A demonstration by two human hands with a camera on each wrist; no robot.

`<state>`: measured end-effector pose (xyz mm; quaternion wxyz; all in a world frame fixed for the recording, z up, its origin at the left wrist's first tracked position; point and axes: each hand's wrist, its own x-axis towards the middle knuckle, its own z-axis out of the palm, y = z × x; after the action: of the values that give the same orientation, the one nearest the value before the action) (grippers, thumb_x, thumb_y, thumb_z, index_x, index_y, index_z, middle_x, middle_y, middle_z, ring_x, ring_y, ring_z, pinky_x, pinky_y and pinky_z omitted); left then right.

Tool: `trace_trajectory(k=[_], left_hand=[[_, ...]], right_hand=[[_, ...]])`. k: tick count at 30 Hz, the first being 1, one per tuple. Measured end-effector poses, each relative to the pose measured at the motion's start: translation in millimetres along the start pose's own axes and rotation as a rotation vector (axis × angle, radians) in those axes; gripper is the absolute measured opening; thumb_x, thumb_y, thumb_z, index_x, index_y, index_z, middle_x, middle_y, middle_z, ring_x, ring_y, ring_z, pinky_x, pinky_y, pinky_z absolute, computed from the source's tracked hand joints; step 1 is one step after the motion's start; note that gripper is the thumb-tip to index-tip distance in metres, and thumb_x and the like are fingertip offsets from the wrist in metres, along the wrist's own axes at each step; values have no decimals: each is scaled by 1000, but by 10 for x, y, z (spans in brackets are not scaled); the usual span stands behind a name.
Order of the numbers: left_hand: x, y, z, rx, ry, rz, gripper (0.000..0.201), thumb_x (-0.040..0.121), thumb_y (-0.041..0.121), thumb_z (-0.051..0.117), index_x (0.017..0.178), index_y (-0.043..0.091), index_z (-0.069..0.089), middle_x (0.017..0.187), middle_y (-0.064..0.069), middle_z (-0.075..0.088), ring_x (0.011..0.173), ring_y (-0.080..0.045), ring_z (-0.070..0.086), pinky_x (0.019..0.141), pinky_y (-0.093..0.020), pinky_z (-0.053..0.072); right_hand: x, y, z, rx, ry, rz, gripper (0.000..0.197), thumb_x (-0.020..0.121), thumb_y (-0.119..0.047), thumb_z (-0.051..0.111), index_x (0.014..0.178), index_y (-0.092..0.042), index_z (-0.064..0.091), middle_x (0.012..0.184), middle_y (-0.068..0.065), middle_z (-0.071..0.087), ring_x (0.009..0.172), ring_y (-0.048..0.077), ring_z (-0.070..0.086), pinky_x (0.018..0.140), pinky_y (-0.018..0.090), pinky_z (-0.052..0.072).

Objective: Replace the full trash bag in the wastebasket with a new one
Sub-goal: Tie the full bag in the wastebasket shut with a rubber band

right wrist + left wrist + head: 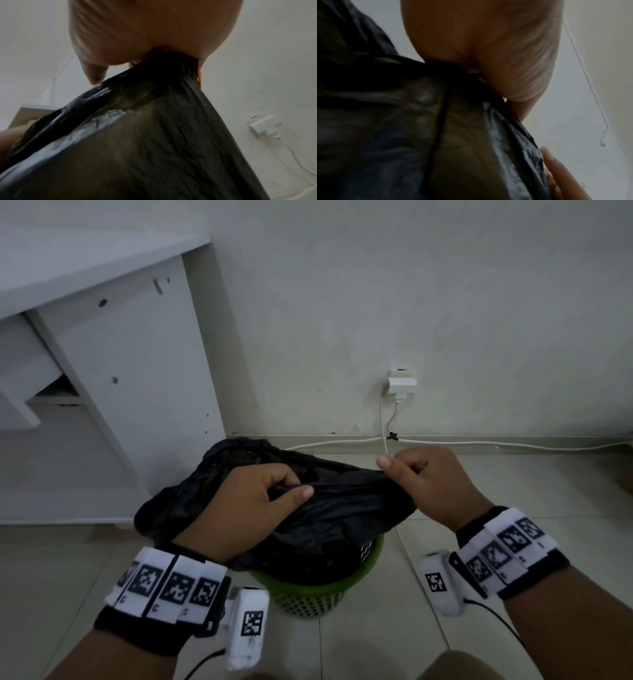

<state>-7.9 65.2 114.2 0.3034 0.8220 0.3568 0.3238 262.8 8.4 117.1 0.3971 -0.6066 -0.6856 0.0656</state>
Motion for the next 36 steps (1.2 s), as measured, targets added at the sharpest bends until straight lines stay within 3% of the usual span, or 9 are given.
trace_trajectory(k=[8,13,16,18,20,24,30,33,36], left_hand=[[-48,-205,-105,307,102,-24,22,81,39,74,66,30,62,59,14,62,53,-6,56,51,-24,45],[-57,-284,-104,514,11,-47,20,83,38,73,69,34,58,60,21,48,57,-4,49,52,-24,41],[-39,-229,-68,457,-63,-71,25,81,41,63,101,26,68,92,9,63,88,-11,61,77,-31,53],[-17,-85,-8,281,-114,-58,51,82,39,62,130,26,57,121,10,60,112,-6,56,99,-27,47],[24,147,96,94,-159,-38,60,85,39,66,140,30,47,129,17,56,119,4,52,105,-20,42],[107,404,325,-233,-137,-92,44,90,32,70,131,32,54,108,10,69,99,-3,66,92,-28,55],[132,415,473,-234,-106,-43,19,90,30,72,109,30,68,82,0,70,77,-21,67,76,-39,57],[137,367,449,-202,-59,-4,7,92,22,70,97,23,75,79,8,72,74,-8,68,73,-26,55],[165,336,372,-92,14,44,4,89,22,73,91,22,76,80,14,73,77,-1,68,71,-15,51]], right_hand=[[-14,126,-121,-546,-262,-29,70,70,-89,35,70,-29,70,65,-9,66,60,7,59,56,30,50],[4,158,-122,-449,-183,-152,31,78,-53,62,83,-24,69,79,-9,61,79,14,56,68,30,48],[20,22,-90,-230,-110,-148,20,77,-31,78,90,-22,66,86,-12,58,83,6,51,76,12,40],[35,-129,-64,-112,-83,-120,21,76,-21,81,91,-21,66,85,-12,59,81,3,54,72,6,39],[63,-299,-47,-28,-68,-91,16,78,-11,79,87,-19,68,80,-12,63,77,1,57,67,4,40],[131,-488,-31,249,-42,15,12,82,-6,76,84,-15,70,70,-14,64,65,0,59,62,9,45],[91,-553,-44,702,-11,221,21,90,8,57,90,-10,68,72,-10,67,65,4,61,61,16,49],[74,-454,-85,445,-68,123,21,88,-2,66,102,-15,73,92,-2,72,78,21,67,72,30,58],[51,-321,-108,30,-215,-72,21,85,-18,74,106,-21,74,103,-6,66,89,8,63,76,17,50]])
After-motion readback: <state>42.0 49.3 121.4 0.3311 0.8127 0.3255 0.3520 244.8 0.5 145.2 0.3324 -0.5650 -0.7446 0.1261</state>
